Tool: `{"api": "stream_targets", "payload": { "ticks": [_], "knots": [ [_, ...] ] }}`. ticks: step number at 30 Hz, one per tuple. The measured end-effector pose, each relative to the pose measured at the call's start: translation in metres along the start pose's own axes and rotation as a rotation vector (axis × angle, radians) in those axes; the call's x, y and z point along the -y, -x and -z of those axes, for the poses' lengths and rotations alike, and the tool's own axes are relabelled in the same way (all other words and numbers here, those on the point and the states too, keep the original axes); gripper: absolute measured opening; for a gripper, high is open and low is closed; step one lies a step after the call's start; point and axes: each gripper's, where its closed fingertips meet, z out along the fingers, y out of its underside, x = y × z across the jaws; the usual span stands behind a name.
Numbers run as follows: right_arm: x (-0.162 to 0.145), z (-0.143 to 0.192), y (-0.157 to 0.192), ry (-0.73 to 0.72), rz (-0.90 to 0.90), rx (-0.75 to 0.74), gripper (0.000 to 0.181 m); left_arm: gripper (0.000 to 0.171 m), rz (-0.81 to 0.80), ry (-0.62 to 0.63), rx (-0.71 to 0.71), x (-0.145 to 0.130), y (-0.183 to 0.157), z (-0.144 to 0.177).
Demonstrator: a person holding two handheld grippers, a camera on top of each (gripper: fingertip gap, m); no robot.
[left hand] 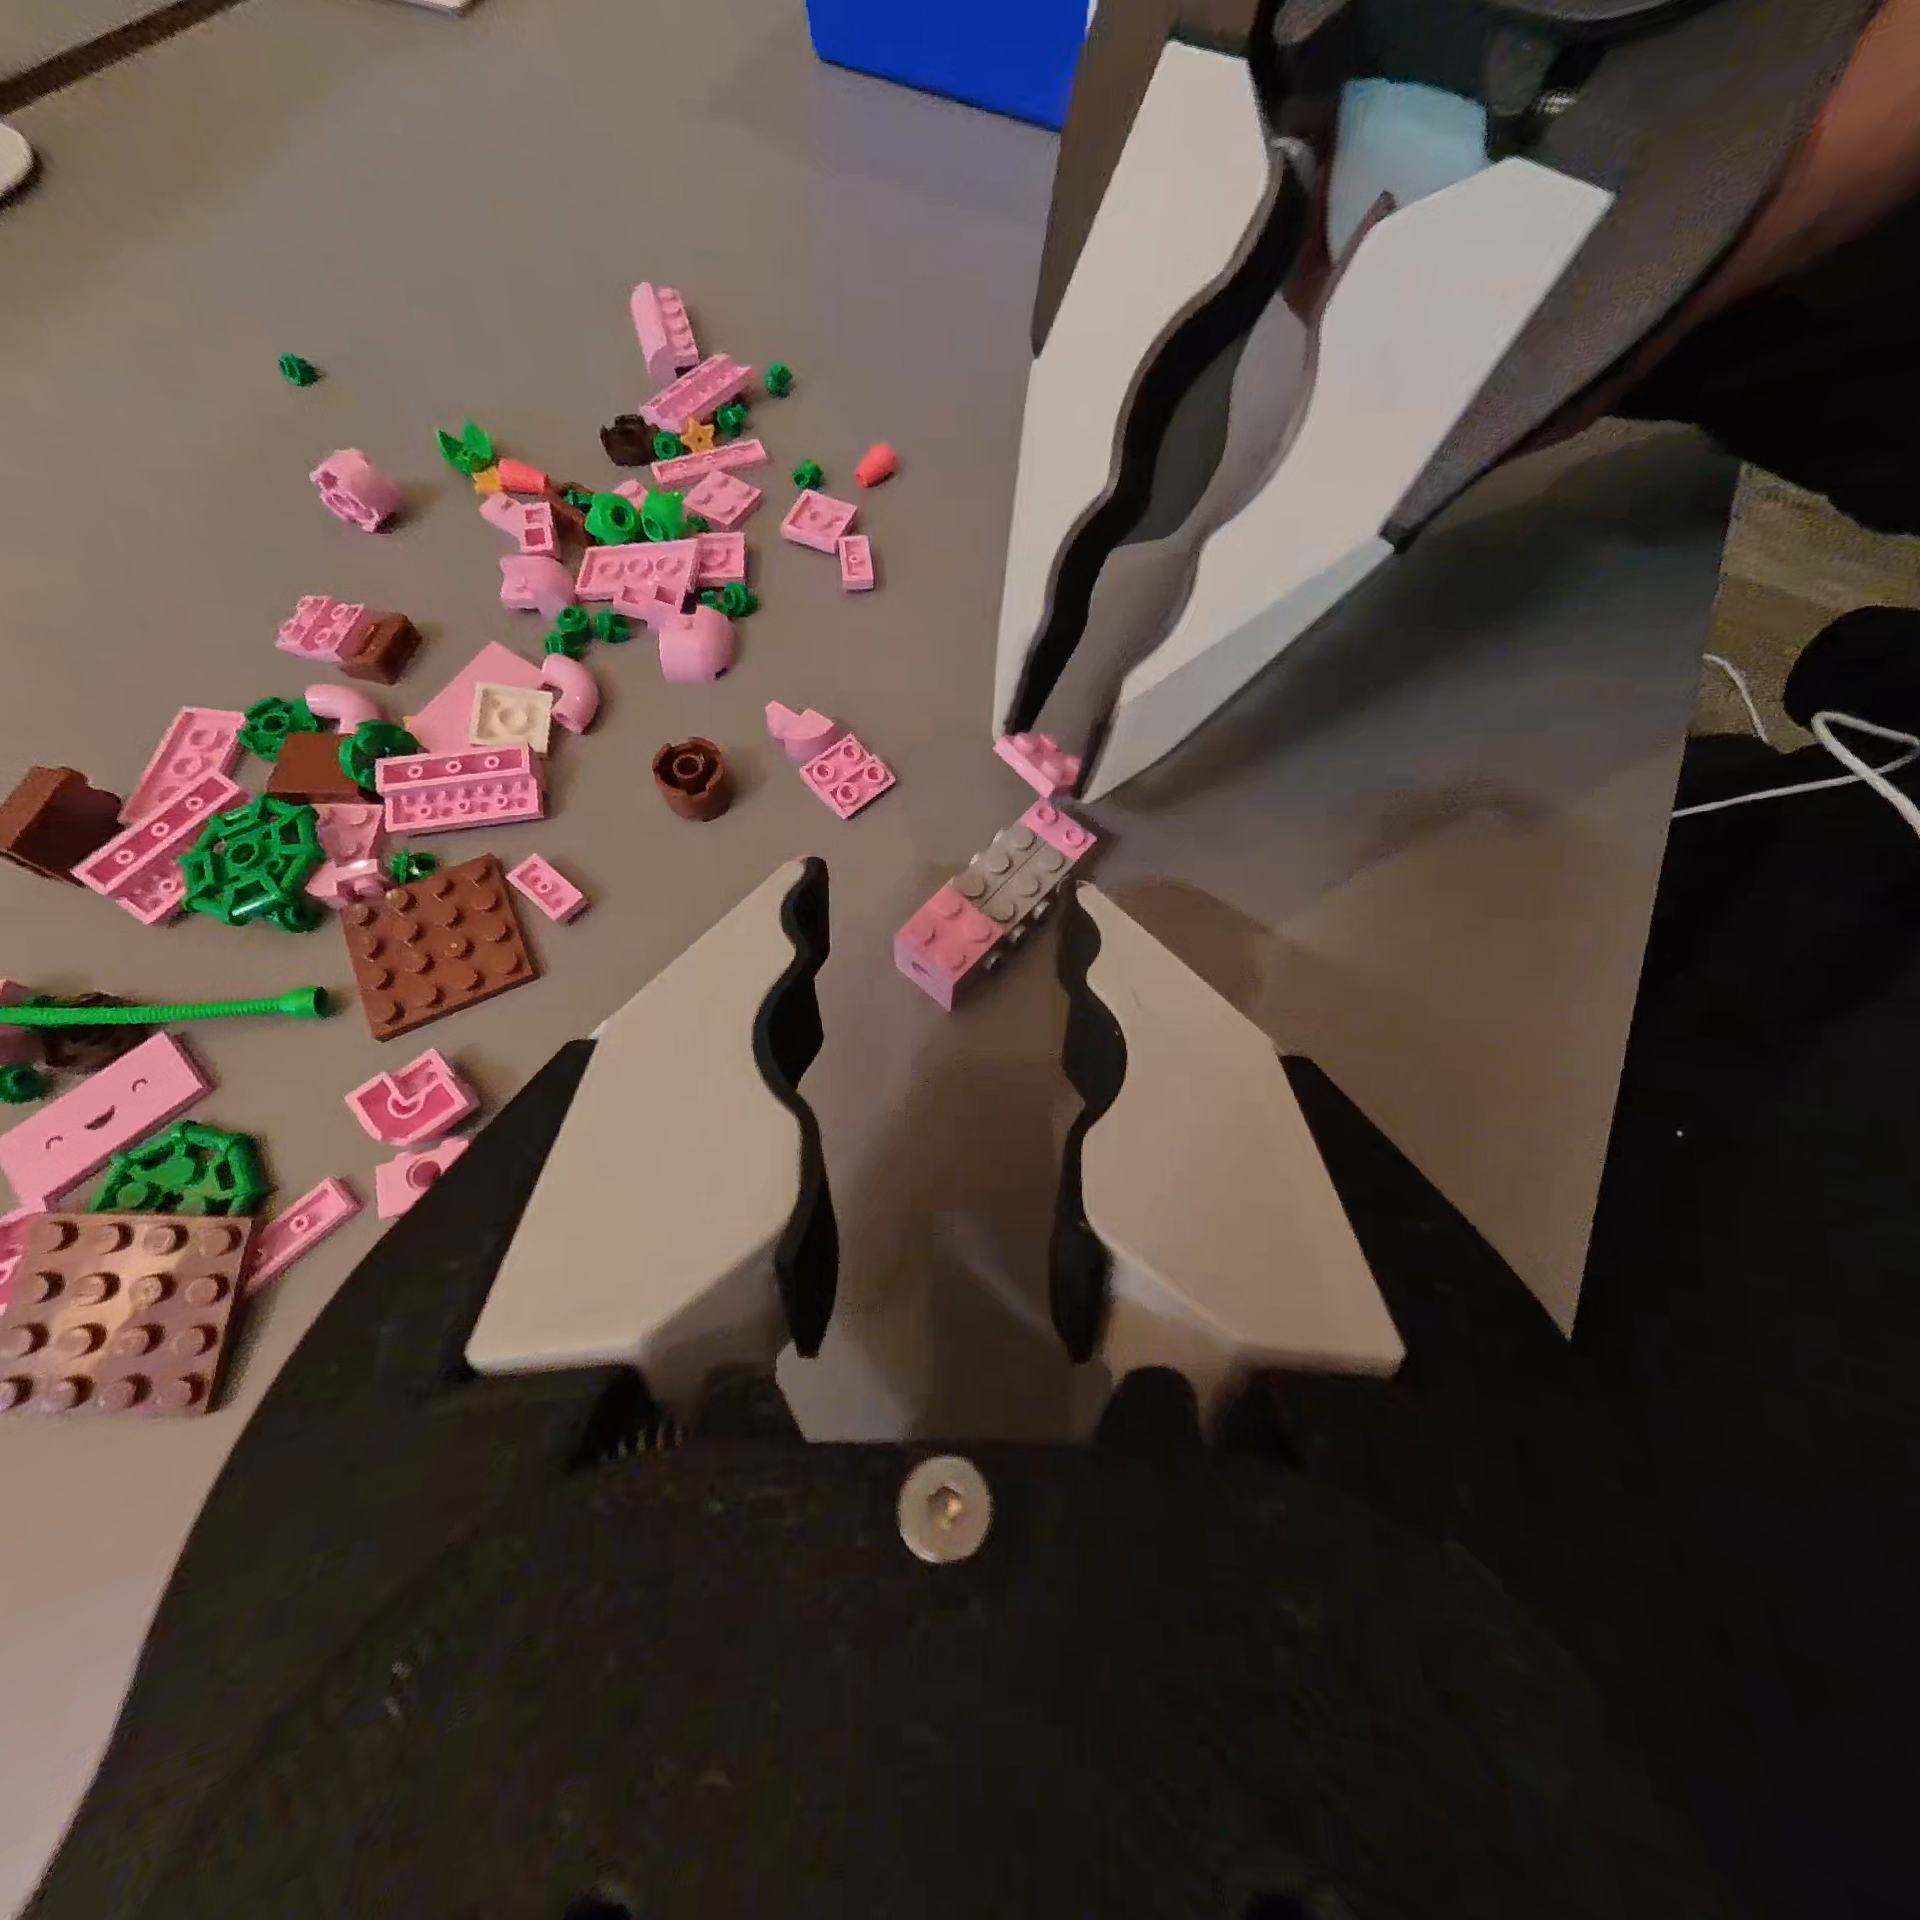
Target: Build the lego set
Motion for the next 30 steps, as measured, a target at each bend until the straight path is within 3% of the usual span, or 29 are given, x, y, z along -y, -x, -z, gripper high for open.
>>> {"api": "stream_targets", "payload": {
  "ticks": [3, 11, 30],
  "knots": [
    [-0.002, -0.005, 0.006, 0.057, 0.018, 0.020, 0.015, 0.040, 0.059, 0.036, -0.032, -0.004, 0.003, -0.004],
    [-0.005, -0.014, 0.007, 0.170, 0.063, 0.028, 0.015, 0.027, 0.151, -0.006, -0.112, 0.000, 0.003, 0.001],
    [0.000, -0.012, 0.005, 0.132, 0.056, 0.065, 0.023, 0.024, 0.168, 0.039, -0.153, -0.005, -0.002, -0.003]
  ]
}}
